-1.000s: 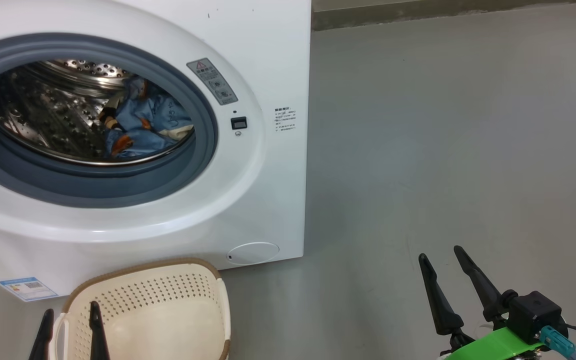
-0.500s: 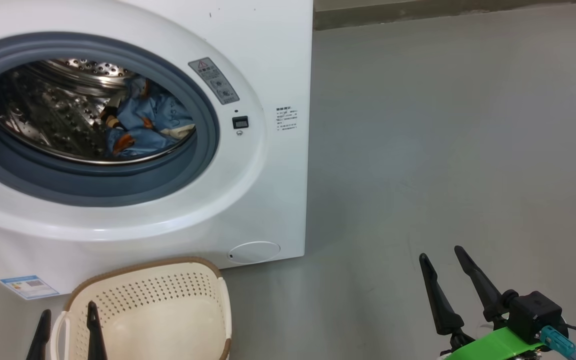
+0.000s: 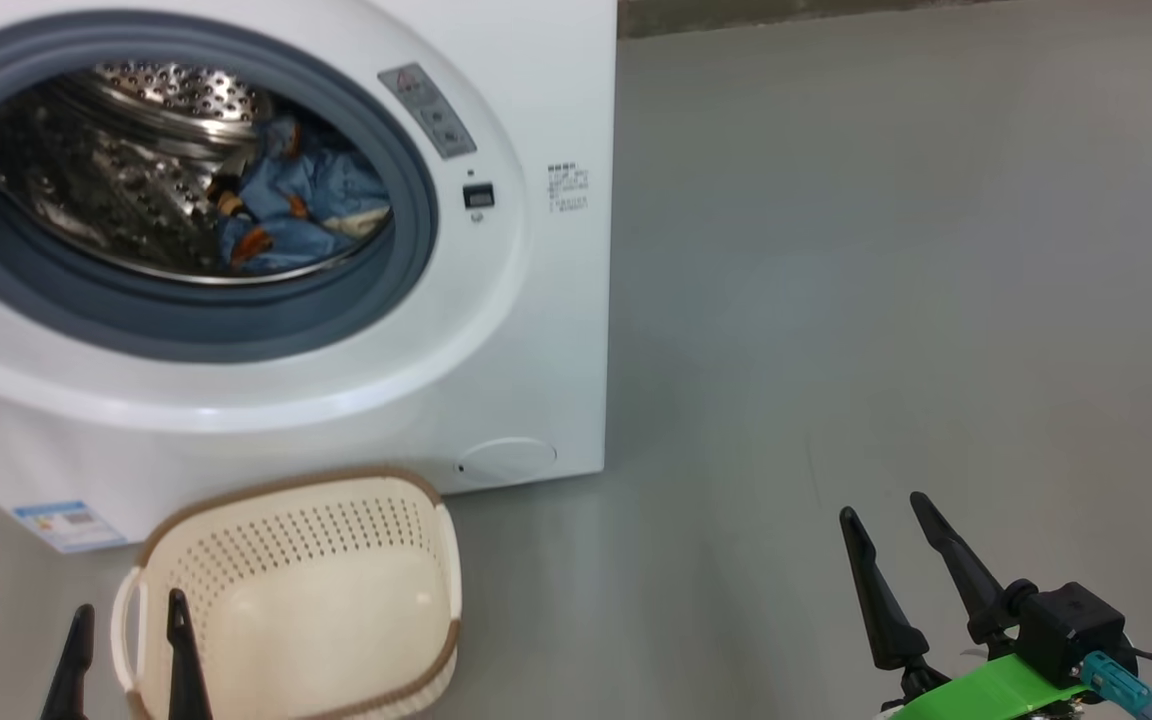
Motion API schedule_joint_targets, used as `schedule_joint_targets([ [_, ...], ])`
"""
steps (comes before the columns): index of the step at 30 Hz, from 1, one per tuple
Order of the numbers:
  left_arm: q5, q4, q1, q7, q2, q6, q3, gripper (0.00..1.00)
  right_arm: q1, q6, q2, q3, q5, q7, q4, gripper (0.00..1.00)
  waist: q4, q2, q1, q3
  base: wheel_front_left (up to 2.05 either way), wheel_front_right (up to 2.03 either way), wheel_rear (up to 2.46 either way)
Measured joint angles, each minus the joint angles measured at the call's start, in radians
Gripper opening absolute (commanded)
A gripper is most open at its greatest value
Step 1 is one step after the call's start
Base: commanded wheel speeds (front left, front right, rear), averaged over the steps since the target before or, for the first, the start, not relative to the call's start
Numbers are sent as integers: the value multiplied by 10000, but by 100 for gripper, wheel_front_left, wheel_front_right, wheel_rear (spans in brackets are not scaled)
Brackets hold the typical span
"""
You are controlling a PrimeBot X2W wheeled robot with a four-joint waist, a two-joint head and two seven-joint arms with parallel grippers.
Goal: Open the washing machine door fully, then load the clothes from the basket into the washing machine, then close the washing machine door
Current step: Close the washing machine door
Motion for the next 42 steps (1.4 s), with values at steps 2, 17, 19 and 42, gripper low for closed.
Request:
schedule_joint_targets([
  [2, 0, 10, -7, 0, 0, 0, 0, 100, 0, 0, 4, 0, 0, 0, 8, 100, -3, 0, 1, 9, -213, 213, 0],
  [17, 13, 8, -83, 0, -4, 117, -10, 100, 0, 0, 4, -48, 0, -12, 36, 100, 101, 0, 1, 74, -132, 132, 0],
  [19, -17, -12, -140, 0, -4, 113, -27, 100, 0, 0, 4, -46, 0, -12, 36, 100, 103, 0, 0, 71, -17, 17, 0],
  [42, -33, -58, -154, 0, -4, 238, -188, 100, 3, 0, -10, -94, -46, -10, 27, 100, 526, 0, 1, -22, 0, 0, 0],
])
